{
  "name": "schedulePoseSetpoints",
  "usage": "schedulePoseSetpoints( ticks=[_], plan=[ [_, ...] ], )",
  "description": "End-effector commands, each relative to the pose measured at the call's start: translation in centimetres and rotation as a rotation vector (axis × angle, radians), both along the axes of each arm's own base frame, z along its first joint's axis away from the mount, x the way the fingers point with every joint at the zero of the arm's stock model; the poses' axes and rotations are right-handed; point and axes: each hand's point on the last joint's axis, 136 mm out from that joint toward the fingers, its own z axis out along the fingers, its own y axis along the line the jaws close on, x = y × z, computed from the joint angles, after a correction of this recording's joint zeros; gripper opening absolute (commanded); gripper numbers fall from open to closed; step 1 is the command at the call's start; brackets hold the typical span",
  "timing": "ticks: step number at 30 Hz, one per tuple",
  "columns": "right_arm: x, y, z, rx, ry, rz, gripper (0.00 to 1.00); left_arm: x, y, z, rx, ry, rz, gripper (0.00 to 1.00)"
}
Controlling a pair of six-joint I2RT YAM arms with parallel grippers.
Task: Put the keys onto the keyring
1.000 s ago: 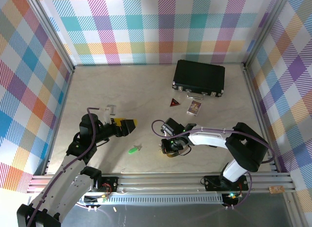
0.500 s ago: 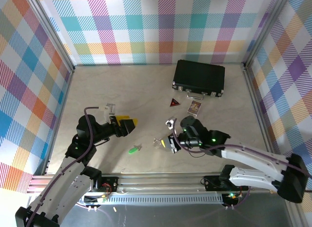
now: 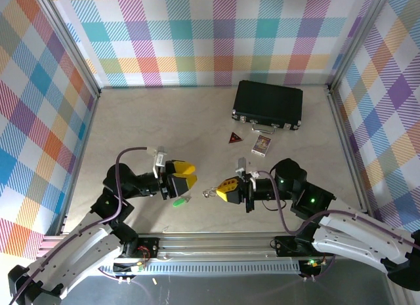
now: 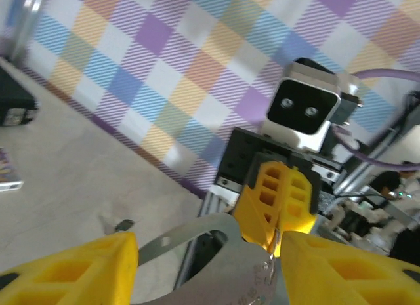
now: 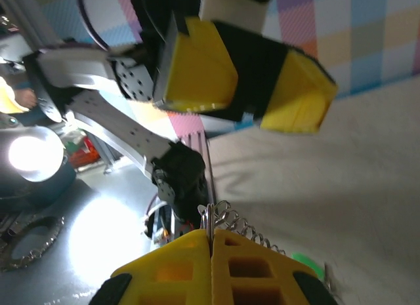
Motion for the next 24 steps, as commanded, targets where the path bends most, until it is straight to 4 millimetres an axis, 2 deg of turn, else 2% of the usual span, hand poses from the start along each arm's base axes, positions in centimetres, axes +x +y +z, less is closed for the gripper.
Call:
schedulePoseSetpoints(
  ticks=[1,7,10,13,19,24],
  plan=[
    [-1.4,-0.3,4.4,0.196,-0.134,0.064,0.00,-2.2,-0.2,3.8,-0.078,-0.151,-0.077,0.51],
    [-0.1,-1.0,5.8,0.253,-0.176,-0.039,0.00,-3.6,-1.4,4.4,-0.083,-0.188,-0.170,0.44],
    [0.7,-1.7,5.8,0.250,-0.204,-0.105,0.00,-4.1,-2.1,4.4,-0.067,-0.197,-0.200,0.42],
    [1.5,-2.2,5.6,0.236,-0.216,-0.171,0.00,-3.9,-2.7,3.5,-0.029,-0.197,-0.198,0.42],
    [3.0,-2.3,4.9,0.186,-0.202,-0.247,0.00,-4.2,-4.1,2.4,0.007,-0.189,-0.225,0.41],
    [4.1,-2.3,4.4,0.148,-0.195,-0.302,0.00,-4.9,-5.3,1.9,0.032,-0.191,-0.265,0.37]
  ],
)
